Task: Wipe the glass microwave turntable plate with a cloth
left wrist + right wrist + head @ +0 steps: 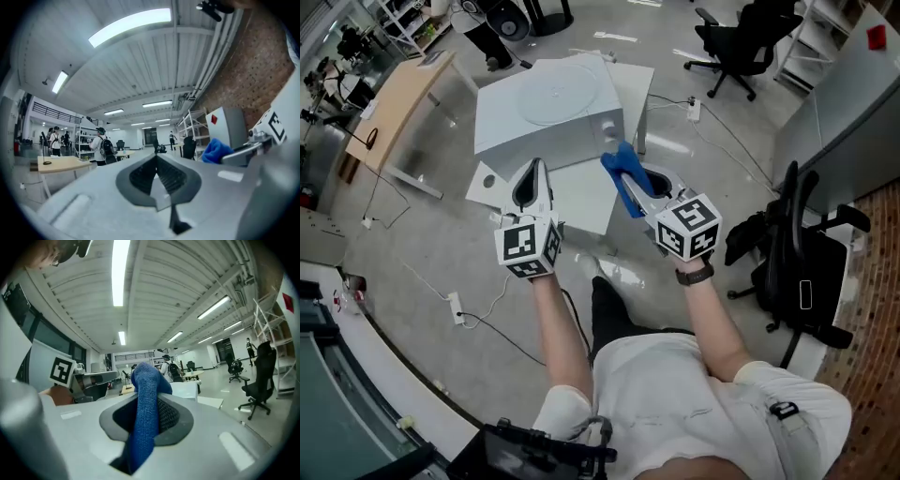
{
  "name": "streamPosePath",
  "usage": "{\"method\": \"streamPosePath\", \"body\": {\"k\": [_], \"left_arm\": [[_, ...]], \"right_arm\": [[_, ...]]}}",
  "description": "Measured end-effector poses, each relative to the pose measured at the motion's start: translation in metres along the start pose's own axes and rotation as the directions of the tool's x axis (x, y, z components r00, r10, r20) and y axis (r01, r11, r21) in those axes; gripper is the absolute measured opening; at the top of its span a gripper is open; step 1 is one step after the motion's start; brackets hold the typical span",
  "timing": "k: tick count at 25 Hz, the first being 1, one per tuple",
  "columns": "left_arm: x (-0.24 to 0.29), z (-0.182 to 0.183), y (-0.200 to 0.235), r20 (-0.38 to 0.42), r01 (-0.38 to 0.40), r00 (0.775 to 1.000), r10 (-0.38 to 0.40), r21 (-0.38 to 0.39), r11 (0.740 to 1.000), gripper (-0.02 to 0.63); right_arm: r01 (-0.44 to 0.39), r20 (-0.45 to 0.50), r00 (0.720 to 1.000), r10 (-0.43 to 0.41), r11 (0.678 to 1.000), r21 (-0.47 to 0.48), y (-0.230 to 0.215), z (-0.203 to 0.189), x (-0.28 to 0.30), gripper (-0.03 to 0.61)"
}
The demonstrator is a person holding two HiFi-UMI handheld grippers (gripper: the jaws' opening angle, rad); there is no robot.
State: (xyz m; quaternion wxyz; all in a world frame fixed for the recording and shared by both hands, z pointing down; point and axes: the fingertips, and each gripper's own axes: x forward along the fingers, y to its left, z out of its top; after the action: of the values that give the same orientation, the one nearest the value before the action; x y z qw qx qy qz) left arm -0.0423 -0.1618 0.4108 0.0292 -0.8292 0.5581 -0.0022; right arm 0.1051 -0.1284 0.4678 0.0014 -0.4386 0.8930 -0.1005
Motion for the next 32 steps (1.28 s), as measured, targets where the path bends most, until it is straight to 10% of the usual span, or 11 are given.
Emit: {"method": "streamPosePath", "body": {"k": [5, 13, 23, 32], "left_arm": [[-0.083, 0.004, -0.07, -0.009, -0.008, 1.0, 0.008, -0.024, 1.0, 0.003], [-0.166, 0.071, -0.093, 0.135, 0.031, 0.99, -0.03, -0.004, 1.0, 0.003], [-0.242, 0.067, -0.039, 0.143, -0.033, 0.989, 0.036, -0.023, 0.999, 0.003], [-0.238, 0.047, -0.048, 0.113, 0.005, 0.994, -0.001, -0.037, 0.999, 0.003]], "right_arm": [[-0.039, 0.001, 0.999, 0.039, 0.999, -0.02, 0.042, 0.002, -0.076, 0.066], [0.147, 0.273, 0.956, -0.11, 0.982, -0.122, 0.07, 0.089, -0.158, 0.064], [0.011, 0.201, 0.979, 0.037, 0.972, -0.236, 0.182, 0.065, -0.124, 0.064], [0.002, 0.173, 0.984, 0.05, 0.957, -0.29, 0.19, 0.058, -0.128, 0.064]]}}
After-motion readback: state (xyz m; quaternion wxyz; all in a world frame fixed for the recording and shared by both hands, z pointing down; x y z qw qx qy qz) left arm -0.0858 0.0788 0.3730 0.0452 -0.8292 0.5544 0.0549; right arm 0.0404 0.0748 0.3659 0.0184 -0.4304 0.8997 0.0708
